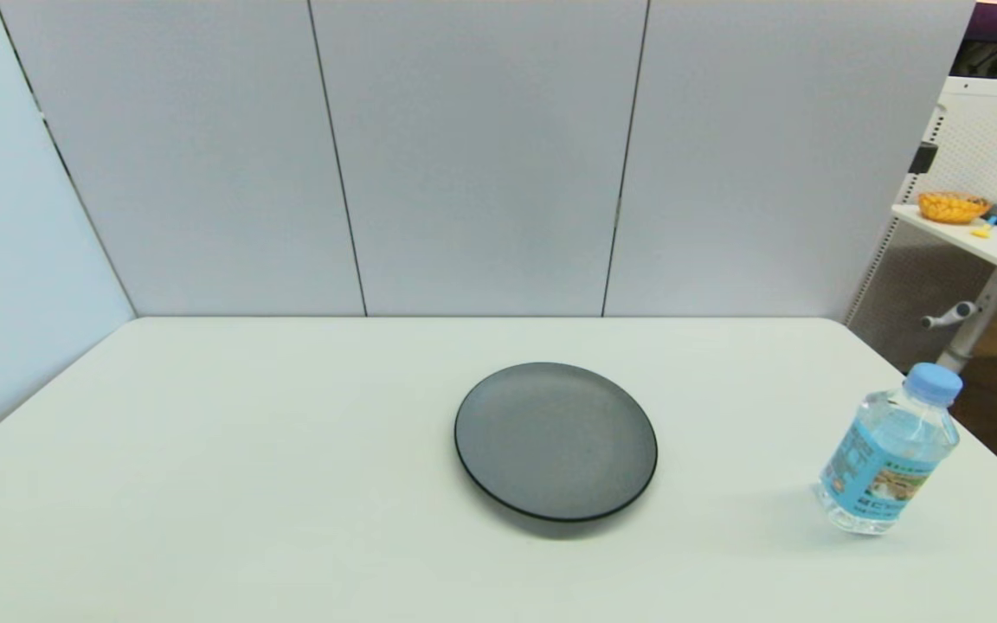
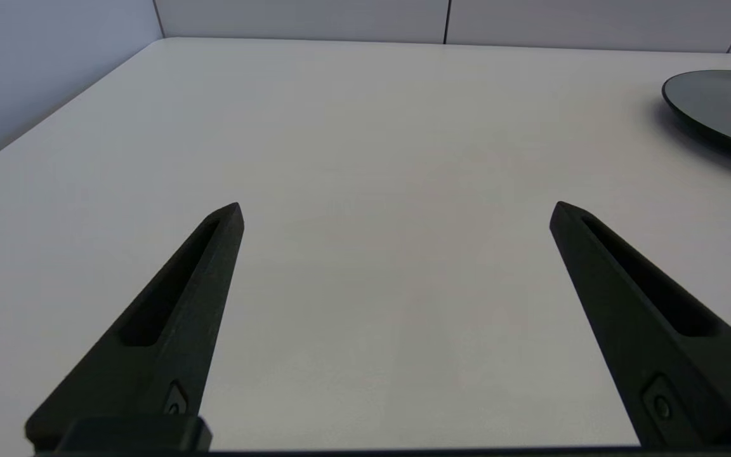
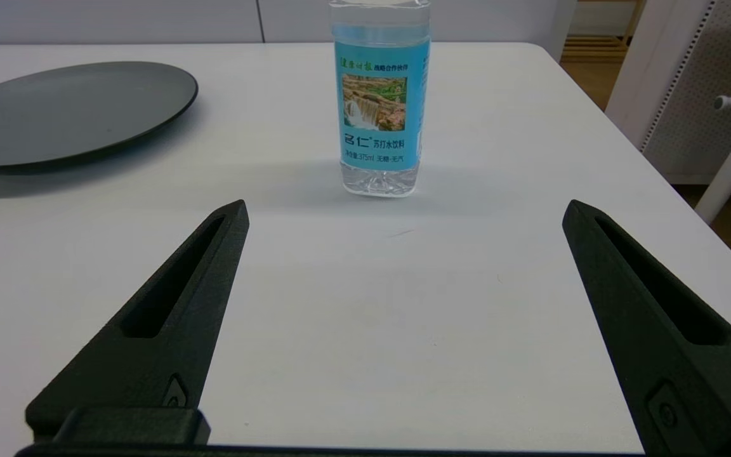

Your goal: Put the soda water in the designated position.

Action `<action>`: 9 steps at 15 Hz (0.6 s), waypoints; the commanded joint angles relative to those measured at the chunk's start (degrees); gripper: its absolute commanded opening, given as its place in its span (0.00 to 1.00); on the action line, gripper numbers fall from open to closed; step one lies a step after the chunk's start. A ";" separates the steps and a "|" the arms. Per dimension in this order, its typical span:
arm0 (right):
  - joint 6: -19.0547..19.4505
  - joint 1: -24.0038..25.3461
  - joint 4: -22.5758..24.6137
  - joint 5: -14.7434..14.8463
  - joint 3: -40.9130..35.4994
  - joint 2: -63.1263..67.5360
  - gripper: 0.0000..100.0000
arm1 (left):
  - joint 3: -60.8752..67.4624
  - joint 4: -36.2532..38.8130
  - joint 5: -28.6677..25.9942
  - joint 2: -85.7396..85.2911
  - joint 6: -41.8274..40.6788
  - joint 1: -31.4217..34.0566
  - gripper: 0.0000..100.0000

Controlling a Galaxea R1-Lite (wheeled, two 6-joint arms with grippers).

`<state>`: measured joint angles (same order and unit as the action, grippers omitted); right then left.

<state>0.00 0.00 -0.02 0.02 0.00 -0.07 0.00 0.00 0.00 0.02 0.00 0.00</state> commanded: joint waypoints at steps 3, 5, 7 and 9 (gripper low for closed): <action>0.00 0.00 0.02 -0.02 0.00 0.07 1.00 | 0.00 0.00 0.00 -0.02 0.00 0.00 1.00; 0.18 0.00 -0.15 -0.02 0.09 0.07 1.00 | 0.00 0.00 0.00 -0.02 0.00 0.00 1.00; 0.44 0.00 -0.68 -0.02 0.26 0.16 1.00 | 0.00 0.00 0.00 -0.02 0.00 0.00 1.00; 0.62 0.00 -0.85 -0.02 0.44 2.36 1.00 | 0.00 0.00 0.00 -0.02 0.00 0.00 1.00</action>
<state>0.51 0.00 -0.84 0.00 0.16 0.22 0.00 0.00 0.00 0.02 0.00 0.00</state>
